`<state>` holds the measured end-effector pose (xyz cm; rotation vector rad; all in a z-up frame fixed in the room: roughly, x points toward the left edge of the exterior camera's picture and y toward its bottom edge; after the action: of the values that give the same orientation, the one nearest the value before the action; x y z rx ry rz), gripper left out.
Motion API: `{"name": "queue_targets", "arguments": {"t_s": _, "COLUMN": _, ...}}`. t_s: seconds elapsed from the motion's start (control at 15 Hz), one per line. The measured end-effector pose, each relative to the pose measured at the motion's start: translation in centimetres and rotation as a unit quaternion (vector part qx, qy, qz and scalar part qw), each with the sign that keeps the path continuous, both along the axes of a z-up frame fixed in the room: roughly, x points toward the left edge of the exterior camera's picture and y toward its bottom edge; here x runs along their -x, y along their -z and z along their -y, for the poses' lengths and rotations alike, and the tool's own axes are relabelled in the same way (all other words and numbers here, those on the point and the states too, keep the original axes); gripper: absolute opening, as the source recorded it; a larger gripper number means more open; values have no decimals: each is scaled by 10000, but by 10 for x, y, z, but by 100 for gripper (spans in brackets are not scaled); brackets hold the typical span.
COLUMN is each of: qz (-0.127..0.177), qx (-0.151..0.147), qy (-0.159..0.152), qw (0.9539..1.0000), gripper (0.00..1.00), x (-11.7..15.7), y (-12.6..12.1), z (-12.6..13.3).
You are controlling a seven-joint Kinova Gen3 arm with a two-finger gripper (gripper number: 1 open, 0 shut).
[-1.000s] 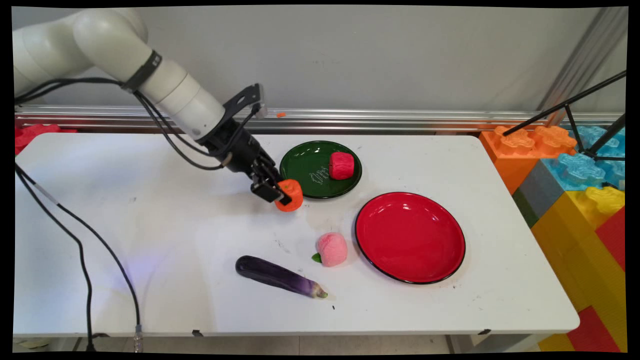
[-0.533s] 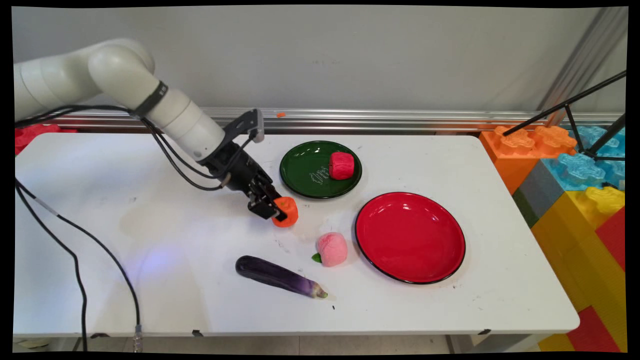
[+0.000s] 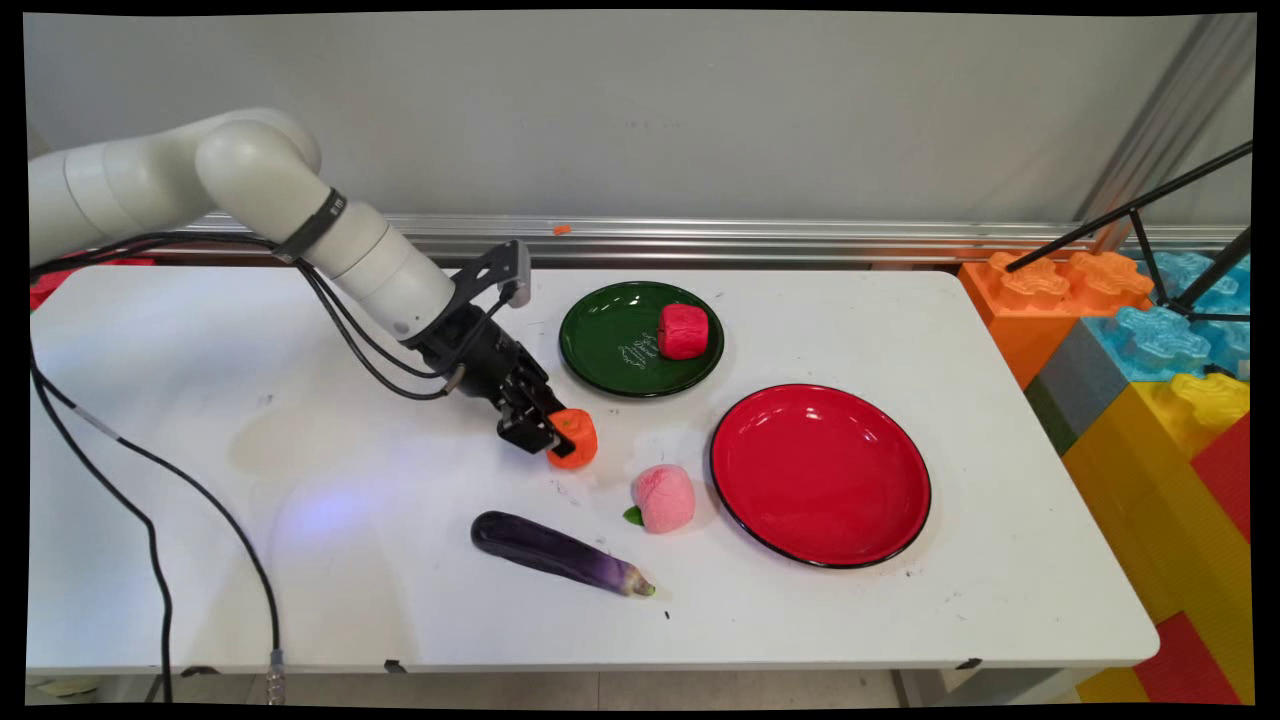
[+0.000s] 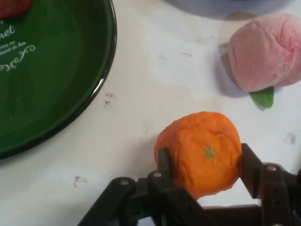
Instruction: Place the picked object on the table
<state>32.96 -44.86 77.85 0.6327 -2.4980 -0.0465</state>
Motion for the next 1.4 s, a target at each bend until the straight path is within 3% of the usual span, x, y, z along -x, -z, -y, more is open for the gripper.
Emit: {"name": "queue_targets", "arguments": {"t_s": 1.4, "qz": 229, "qx": 32, "qy": 256, "qw": 9994, "gripper": 0, "x": 11, "y": 19, "z": -2}}
